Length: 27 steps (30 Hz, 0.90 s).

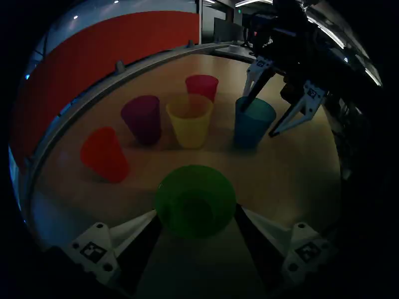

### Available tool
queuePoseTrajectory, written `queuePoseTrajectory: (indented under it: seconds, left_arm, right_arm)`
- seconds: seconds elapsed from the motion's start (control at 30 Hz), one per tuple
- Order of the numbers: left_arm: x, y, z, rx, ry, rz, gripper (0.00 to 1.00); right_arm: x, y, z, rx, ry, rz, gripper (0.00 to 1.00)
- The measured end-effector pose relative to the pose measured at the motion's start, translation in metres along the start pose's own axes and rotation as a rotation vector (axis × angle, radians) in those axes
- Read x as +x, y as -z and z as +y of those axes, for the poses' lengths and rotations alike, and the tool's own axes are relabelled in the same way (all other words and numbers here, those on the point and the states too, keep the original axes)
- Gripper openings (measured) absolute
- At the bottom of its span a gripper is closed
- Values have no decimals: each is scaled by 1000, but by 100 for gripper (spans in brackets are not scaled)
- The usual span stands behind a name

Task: Pour water

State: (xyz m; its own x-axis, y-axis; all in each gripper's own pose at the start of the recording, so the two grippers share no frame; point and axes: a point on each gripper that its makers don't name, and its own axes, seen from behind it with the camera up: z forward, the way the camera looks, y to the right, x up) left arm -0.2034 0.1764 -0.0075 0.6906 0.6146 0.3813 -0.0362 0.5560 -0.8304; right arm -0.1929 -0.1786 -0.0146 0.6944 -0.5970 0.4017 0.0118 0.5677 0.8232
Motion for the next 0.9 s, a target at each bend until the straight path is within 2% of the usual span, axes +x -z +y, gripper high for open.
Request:
queuePoseTrajectory:
  seconds: [0.2,0.37,0.67,0.9]
  left_arm:
    - [-7,3,-4,21,4,-13,96]
    - [-14,12,-7,39,22,-8,97]
    - [-32,36,-11,104,85,18,98]
    - [-36,60,-13,178,153,72,98]
  right_arm:
    - [-4,3,-1,-11,1,0,99]
    - [-12,8,-2,-24,-20,4,99]
    - [-25,31,-5,-71,-51,32,99]
    - [-38,53,-8,-117,-88,53,99]
